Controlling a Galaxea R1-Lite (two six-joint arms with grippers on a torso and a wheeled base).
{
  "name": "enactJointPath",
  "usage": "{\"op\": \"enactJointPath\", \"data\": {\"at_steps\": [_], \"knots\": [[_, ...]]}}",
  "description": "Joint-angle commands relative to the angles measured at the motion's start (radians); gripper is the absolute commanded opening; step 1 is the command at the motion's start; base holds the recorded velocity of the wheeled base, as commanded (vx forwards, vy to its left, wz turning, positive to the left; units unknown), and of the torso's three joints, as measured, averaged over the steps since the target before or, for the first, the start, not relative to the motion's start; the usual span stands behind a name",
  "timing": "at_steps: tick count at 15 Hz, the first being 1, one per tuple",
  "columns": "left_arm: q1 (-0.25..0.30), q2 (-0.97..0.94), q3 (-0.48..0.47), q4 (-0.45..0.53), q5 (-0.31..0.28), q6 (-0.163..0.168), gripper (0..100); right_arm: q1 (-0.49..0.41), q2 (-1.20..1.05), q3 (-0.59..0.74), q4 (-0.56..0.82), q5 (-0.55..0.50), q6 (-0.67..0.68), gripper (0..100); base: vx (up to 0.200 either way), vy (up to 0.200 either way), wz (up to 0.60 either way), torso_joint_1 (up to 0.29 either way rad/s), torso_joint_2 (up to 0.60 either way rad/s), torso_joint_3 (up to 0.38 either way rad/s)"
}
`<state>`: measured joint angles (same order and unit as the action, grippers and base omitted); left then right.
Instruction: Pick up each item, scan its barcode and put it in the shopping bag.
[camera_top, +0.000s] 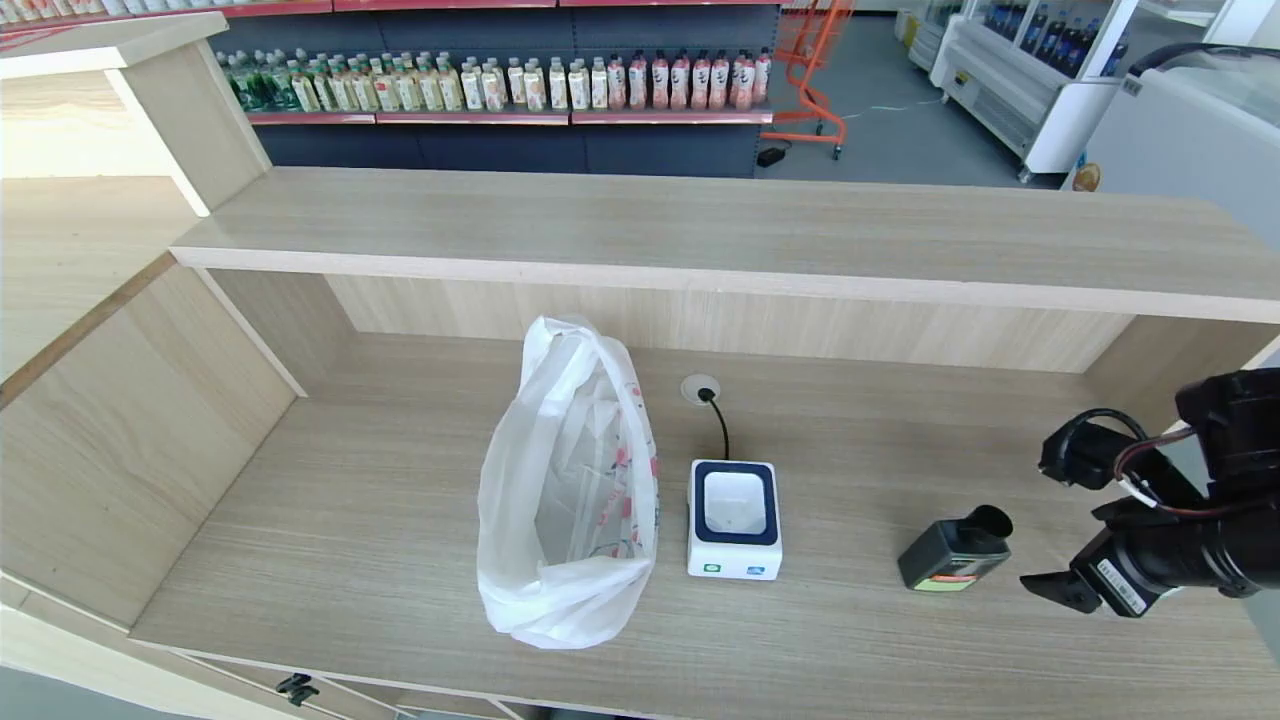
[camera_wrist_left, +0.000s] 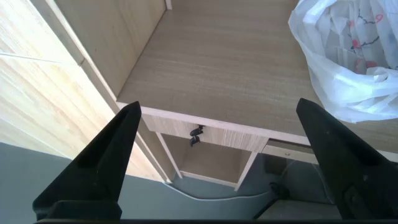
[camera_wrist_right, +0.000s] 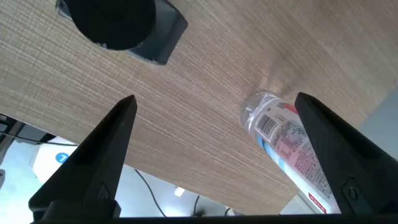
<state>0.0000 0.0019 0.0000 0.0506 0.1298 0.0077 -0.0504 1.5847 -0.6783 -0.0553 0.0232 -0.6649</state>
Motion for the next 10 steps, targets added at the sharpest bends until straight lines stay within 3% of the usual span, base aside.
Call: {"op": "enactJointPath", "data": {"at_steps": [1,5,10], "knots": [[0.000,0.000,0.000,0.000,0.001,0.000,100,0.030,0.060,-0.004,-0.001,0.012,-0.001,100,0.000,0.000,0.00,0.000,0.00,0.000],[0.000,0.000,0.000,0.000,0.001,0.000,100,0.070,0.143,0.003,-0.123,0.049,-0.012,100,0.000,0.000,0.00,0.000,0.00,0.000],[0.000,0.000,0.000,0.000,0.001,0.000,100,0.089,0.195,-0.007,-0.150,0.116,-0.044,100,0.000,0.000,0.00,0.000,0.00,0.000]]}}
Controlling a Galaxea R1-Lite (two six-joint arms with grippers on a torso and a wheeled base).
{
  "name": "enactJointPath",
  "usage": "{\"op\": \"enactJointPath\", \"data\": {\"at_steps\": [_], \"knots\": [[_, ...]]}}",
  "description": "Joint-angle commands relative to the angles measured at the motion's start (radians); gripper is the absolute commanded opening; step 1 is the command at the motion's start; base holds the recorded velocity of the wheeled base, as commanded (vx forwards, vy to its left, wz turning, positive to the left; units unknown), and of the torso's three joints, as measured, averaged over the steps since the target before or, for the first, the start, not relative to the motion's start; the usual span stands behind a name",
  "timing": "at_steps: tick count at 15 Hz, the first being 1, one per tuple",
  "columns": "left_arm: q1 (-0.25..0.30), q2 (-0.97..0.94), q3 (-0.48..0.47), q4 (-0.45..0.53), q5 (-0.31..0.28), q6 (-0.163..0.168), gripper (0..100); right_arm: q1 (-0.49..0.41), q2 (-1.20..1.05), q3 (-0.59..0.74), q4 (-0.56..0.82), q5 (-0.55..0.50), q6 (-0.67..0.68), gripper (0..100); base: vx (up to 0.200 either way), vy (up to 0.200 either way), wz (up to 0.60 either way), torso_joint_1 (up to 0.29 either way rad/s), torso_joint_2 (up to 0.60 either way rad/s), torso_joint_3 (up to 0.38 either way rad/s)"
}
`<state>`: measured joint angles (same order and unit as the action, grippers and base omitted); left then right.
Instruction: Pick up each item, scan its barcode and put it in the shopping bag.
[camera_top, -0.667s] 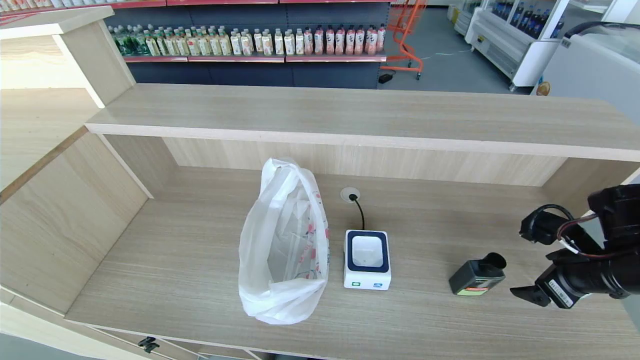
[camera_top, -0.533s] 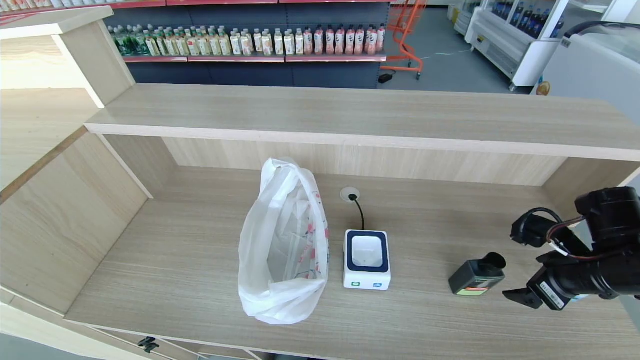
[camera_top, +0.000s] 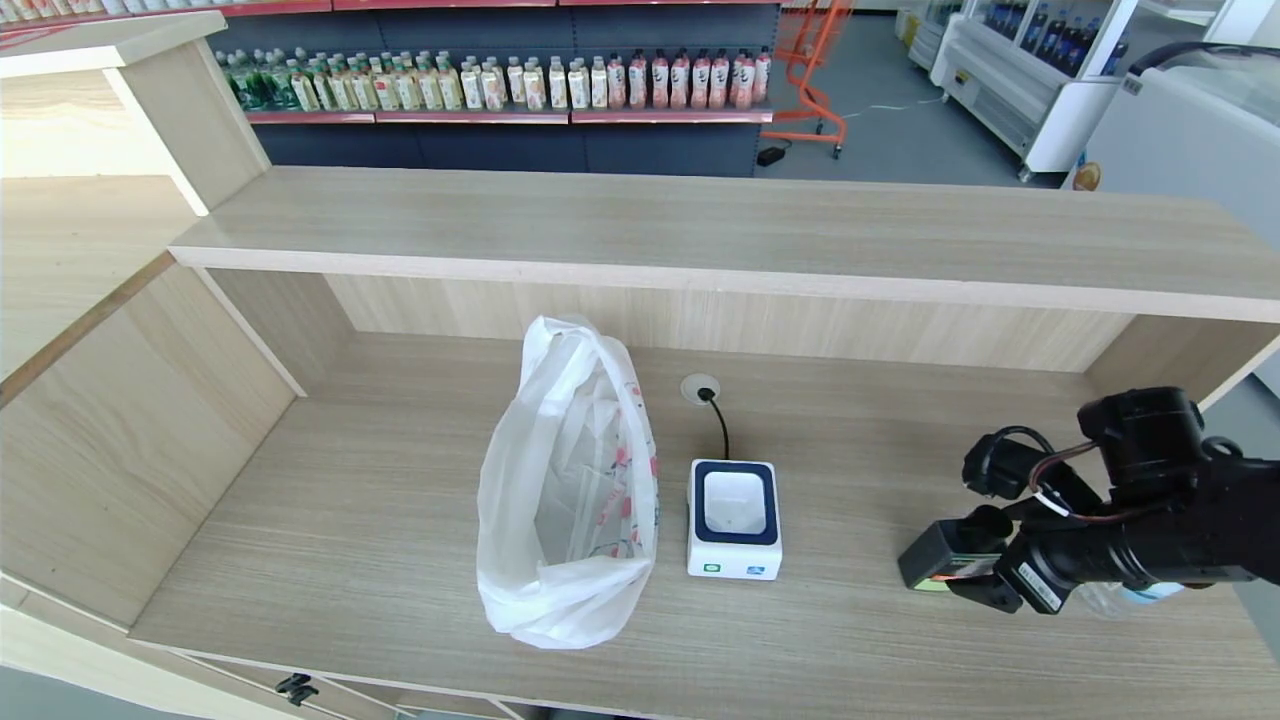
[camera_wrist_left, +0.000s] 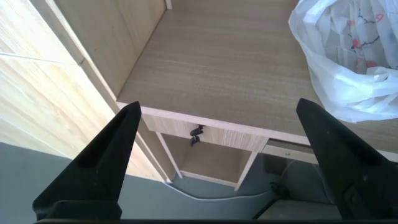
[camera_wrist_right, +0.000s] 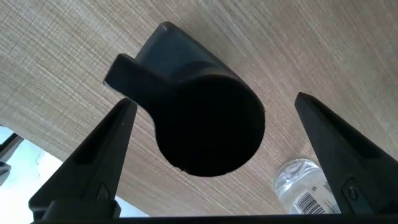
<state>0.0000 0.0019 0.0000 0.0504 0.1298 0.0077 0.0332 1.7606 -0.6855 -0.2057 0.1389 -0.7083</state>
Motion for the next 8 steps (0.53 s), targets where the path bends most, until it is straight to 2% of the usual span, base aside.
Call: {"op": "enactJointPath", "data": {"at_steps": [1,6,7,8], "knots": [[0.000,0.000,0.000,0.000,0.001,0.000,100,0.017,0.025,0.000,-0.011,0.011,-0.008,100,0.000,0.000,0.00,0.000,0.00,0.000],[0.000,0.000,0.000,0.000,0.001,0.000,100,0.027,0.089,0.006,-0.112,0.091,-0.033,100,0.000,0.000,0.00,0.000,0.00,0.000],[0.000,0.000,0.000,0.000,0.001,0.000,100,0.025,0.092,0.004,-0.112,0.108,-0.033,0,0.000,0.000,0.00,0.000,0.00,0.000],[0.000,0.000,0.000,0.000,0.001,0.000,100,0.027,0.106,-0.002,-0.115,0.131,-0.031,0,0.000,0.000,0.00,0.000,0.00,0.000]]}}
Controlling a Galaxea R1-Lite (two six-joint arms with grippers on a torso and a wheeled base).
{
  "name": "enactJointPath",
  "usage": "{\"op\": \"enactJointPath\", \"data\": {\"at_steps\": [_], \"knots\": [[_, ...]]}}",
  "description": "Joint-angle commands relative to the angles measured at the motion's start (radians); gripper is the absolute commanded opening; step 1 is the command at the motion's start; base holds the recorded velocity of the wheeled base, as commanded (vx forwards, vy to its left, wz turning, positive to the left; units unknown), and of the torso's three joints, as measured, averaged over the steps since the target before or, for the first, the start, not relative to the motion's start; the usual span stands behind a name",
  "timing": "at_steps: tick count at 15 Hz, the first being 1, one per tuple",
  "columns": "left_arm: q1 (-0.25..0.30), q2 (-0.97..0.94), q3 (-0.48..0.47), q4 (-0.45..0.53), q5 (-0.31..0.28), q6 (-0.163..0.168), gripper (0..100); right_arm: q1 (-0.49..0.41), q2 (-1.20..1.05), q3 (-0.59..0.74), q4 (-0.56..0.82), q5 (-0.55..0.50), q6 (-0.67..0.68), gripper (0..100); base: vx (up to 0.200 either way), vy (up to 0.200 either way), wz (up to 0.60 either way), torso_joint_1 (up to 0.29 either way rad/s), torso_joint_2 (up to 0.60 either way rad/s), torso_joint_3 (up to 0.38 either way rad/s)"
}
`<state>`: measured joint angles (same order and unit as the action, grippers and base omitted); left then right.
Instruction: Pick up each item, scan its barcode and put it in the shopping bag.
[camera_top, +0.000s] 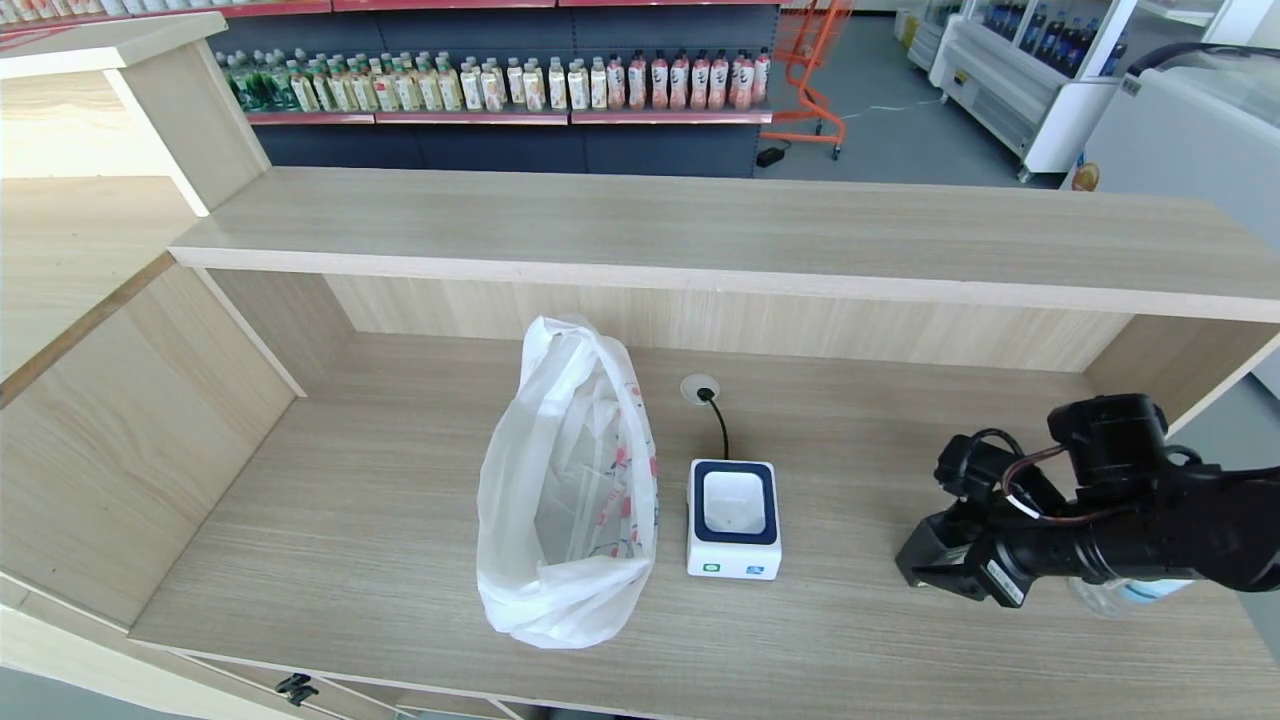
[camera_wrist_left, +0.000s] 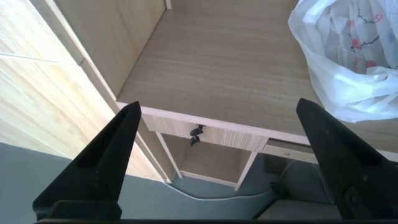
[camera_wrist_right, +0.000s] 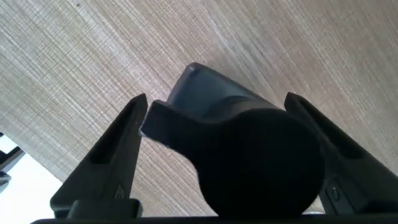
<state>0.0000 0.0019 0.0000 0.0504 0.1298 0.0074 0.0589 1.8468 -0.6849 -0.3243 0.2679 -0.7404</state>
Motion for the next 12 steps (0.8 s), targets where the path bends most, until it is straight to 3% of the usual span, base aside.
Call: {"op": "enactJointPath", "data": {"at_steps": [1,7,9,11,12], "knots": [[0.000,0.000,0.000,0.000,0.001,0.000,100,0.002,0.028,-0.001,-0.009,0.010,0.000,0,0.000,0.000,0.00,0.000,0.00,0.000],[0.000,0.000,0.000,0.000,0.001,0.000,100,-0.010,-0.063,0.031,-0.090,0.034,0.006,0,0.000,0.000,0.00,0.000,0.00,0.000],[0.000,0.000,0.000,0.000,0.001,0.000,100,-0.039,-0.215,0.057,-0.114,0.034,0.012,0,0.000,0.000,0.00,0.000,0.00,0.000],[0.000,0.000,0.000,0.000,0.001,0.000,100,-0.067,-0.367,0.145,-0.167,0.033,0.007,0,0.000,0.000,0.00,0.000,0.00,0.000],[0.000,0.000,0.000,0.000,0.001,0.000,100,-0.074,-0.480,0.255,-0.245,0.033,-0.025,0,0.000,0.000,0.00,0.000,0.00,0.000]]}}
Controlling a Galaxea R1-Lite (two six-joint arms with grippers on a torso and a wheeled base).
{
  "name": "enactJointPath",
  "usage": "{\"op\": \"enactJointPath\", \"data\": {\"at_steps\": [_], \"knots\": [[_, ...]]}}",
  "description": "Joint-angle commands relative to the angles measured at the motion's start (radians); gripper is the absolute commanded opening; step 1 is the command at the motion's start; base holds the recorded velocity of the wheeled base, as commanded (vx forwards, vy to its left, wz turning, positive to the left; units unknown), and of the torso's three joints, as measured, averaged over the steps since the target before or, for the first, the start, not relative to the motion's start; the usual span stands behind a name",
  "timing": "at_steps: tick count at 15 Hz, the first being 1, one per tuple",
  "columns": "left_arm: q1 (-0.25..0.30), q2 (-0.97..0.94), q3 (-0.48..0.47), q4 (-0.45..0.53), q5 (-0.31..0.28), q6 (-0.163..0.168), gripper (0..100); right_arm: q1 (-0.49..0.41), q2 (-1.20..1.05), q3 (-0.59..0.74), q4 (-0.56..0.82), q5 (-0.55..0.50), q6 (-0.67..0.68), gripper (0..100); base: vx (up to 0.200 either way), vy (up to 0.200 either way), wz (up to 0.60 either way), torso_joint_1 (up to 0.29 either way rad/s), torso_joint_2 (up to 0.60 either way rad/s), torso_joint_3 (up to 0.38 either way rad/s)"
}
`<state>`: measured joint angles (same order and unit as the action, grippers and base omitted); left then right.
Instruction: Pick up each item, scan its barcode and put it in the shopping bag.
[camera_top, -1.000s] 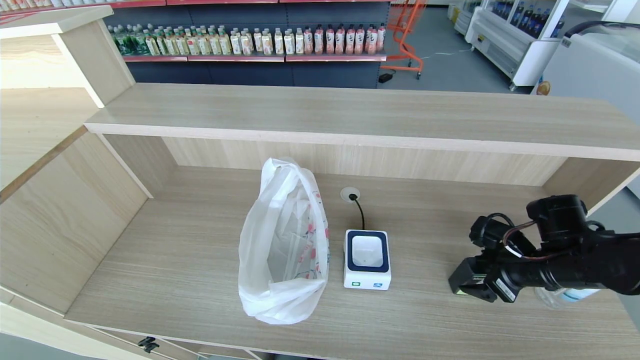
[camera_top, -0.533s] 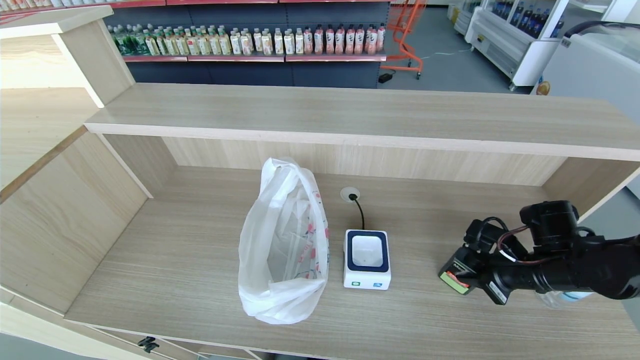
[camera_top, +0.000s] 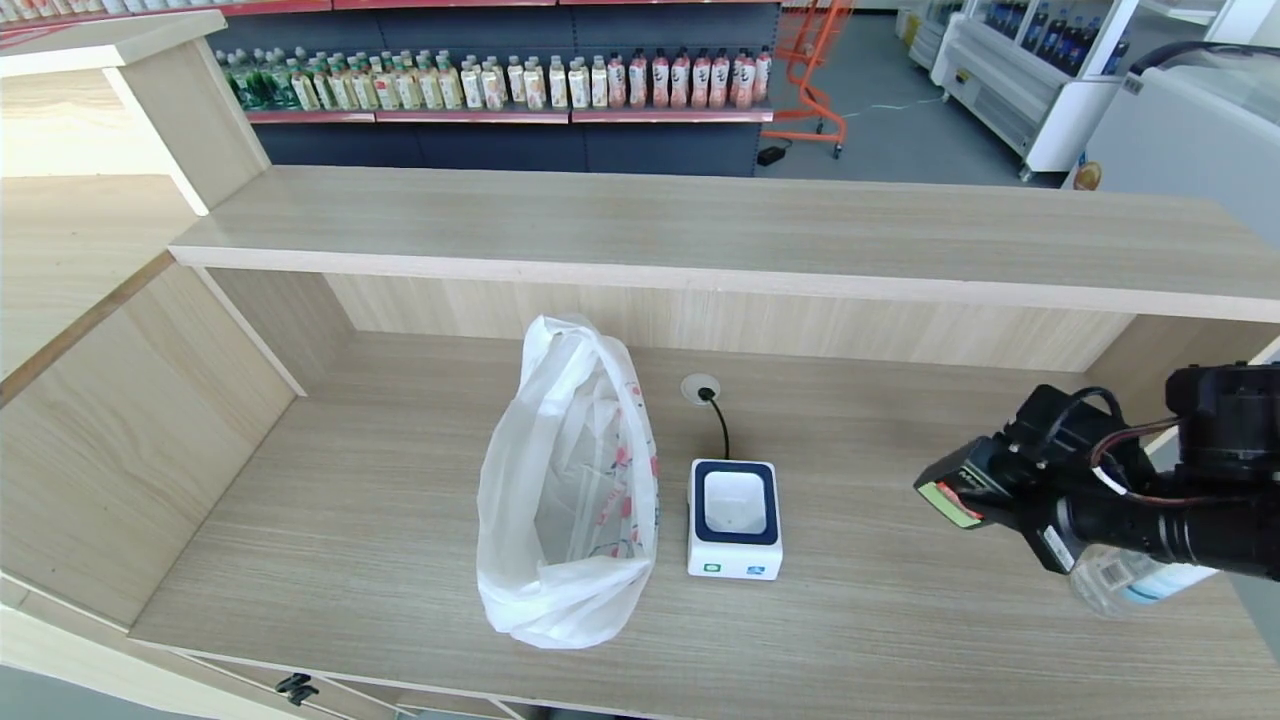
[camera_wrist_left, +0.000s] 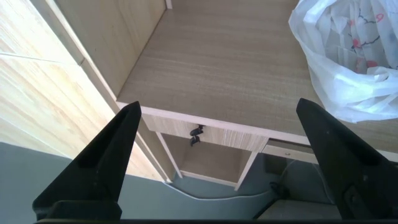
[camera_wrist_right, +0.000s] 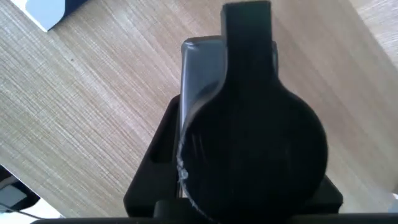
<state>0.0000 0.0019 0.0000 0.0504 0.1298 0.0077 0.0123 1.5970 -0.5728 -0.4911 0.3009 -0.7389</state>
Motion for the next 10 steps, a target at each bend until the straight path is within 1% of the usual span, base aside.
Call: {"op": "enactJointPath", "data": {"at_steps": [1,2,3,4,5,6,7,8,9,10], "knots": [[0.000,0.000,0.000,0.000,0.001,0.000,100,-0.040,-0.266,0.174,-0.119,0.017,-0.135,0,0.000,0.000,0.00,0.000,0.00,0.000],[0.000,0.000,0.000,0.000,0.001,0.000,100,-0.081,-0.259,0.175,-0.170,0.107,-0.300,0,0.000,0.000,0.00,0.000,0.00,0.000],[0.000,0.000,0.000,0.000,0.001,0.000,100,-0.109,-0.230,0.191,-0.225,0.281,-0.428,0,0.000,0.000,0.00,0.000,0.00,0.000],[0.000,0.000,0.000,0.000,0.001,0.000,100,-0.121,-0.213,0.197,-0.228,0.376,-0.496,0,0.000,0.000,0.00,0.000,0.00,0.000],[0.000,0.000,0.000,0.000,0.001,0.000,100,-0.147,-0.193,0.203,-0.193,0.583,-0.872,0,0.000,0.000,0.00,0.000,0.00,0.000],[0.000,0.000,0.000,0.000,0.001,0.000,100,-0.146,-0.201,0.198,-0.184,0.662,-1.133,0,0.000,0.000,0.00,0.000,0.00,0.000],[0.000,0.000,0.000,0.000,0.001,0.000,100,-0.132,-0.209,0.205,-0.179,0.765,-1.364,0,0.000,0.000,0.00,0.000,0.00,0.000],[0.000,0.000,0.000,0.000,0.001,0.000,100,-0.089,-0.221,0.212,-0.159,0.839,-1.527,0,0.000,0.000,0.00,0.000,0.00,0.000],[0.000,0.000,0.000,0.000,0.001,0.000,100,-0.068,-0.218,0.211,-0.144,0.842,-1.548,0,0.000,0.000,0.00,0.000,0.00,0.000],[0.000,0.000,0.000,0.000,0.001,0.000,100,-0.011,-0.209,0.208,-0.078,0.830,-1.648,0,0.000,0.000,0.00,0.000,0.00,0.000]]}}
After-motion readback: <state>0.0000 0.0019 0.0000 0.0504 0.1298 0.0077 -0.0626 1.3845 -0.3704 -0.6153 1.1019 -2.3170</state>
